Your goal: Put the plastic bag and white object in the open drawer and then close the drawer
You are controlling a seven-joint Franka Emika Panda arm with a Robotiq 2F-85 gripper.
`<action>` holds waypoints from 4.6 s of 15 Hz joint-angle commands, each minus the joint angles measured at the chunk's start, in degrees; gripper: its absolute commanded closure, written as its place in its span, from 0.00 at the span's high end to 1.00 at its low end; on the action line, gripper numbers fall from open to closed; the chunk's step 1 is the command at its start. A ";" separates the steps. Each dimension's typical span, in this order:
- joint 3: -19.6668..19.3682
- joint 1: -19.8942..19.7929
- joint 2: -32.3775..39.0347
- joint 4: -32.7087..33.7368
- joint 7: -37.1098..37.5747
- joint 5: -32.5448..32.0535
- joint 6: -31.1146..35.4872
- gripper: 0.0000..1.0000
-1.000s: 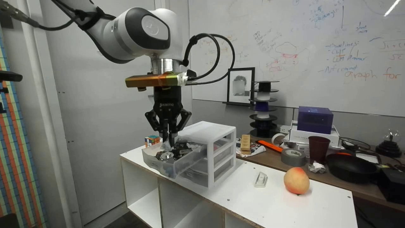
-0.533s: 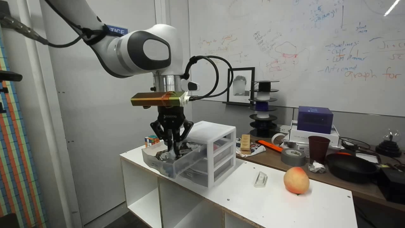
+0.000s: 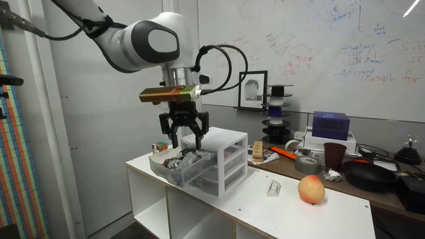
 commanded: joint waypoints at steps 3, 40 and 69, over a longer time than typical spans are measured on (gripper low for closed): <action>-6.00 -4.89 -4.03 2.89 -2.99 2.75 1.52 1.00; 3.47 -15.20 64.70 80.99 0.95 11.23 -14.49 1.00; -6.30 -7.40 44.67 62.08 7.33 -0.86 -15.26 0.18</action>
